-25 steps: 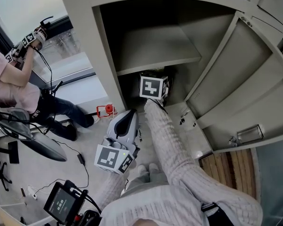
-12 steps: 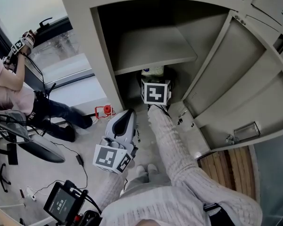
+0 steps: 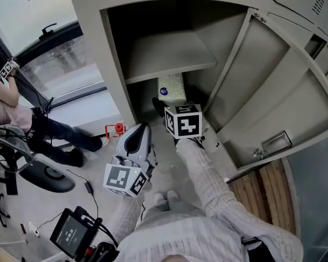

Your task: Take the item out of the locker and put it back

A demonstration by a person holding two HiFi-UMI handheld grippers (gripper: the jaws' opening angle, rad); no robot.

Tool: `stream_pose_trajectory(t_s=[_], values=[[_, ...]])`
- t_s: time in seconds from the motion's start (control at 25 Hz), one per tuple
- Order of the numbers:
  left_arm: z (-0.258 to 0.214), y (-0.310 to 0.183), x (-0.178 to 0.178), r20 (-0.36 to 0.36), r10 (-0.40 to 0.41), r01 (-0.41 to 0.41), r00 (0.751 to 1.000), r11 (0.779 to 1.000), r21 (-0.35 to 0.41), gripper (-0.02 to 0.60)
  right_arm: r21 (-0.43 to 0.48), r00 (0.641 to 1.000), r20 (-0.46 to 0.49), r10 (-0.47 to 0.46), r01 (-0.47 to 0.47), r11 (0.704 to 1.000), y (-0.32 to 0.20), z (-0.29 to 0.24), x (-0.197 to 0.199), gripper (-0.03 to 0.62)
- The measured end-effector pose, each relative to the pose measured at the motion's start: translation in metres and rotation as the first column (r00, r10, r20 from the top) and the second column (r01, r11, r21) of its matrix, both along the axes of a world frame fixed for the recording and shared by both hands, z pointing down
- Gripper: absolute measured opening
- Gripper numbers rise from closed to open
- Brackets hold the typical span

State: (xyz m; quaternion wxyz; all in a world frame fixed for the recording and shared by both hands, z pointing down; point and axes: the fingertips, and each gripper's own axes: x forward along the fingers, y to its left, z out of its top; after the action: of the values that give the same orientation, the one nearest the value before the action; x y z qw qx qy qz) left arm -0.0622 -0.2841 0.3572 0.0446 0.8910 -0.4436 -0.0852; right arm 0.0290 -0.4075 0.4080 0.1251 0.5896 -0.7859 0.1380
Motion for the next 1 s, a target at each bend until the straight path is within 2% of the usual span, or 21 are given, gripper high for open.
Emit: stream_pose_trajectory(t_s=[0.36,0.6,0.8,1.0], values=[[-0.012,0.010,0.001,-0.031,-0.002,0.003,1.000,1.000,0.023,0.008,0.060,0.994,0.066,-0.092,0.088,0.994,0.072,-0.025,0.014,0.468],[-0.035,0.019,0.000,-0.108,0.021,-0.016,0.994,0.999,0.039,0.008,0.157,0.964,0.212,-0.158,0.126,0.980,0.120,-0.056,0.018,0.468],[-0.055,0.031,-0.006,-0.119,0.030,-0.021,0.992,0.997,0.080,0.008,0.293,0.937,0.270,-0.223,0.141,0.946,0.146,-0.096,0.020,0.468],[-0.064,0.042,-0.017,-0.125,0.031,-0.018,0.992,0.995,0.103,0.008,0.439,0.900,0.298,-0.319,0.168,0.883,0.168,-0.138,0.022,0.468]])
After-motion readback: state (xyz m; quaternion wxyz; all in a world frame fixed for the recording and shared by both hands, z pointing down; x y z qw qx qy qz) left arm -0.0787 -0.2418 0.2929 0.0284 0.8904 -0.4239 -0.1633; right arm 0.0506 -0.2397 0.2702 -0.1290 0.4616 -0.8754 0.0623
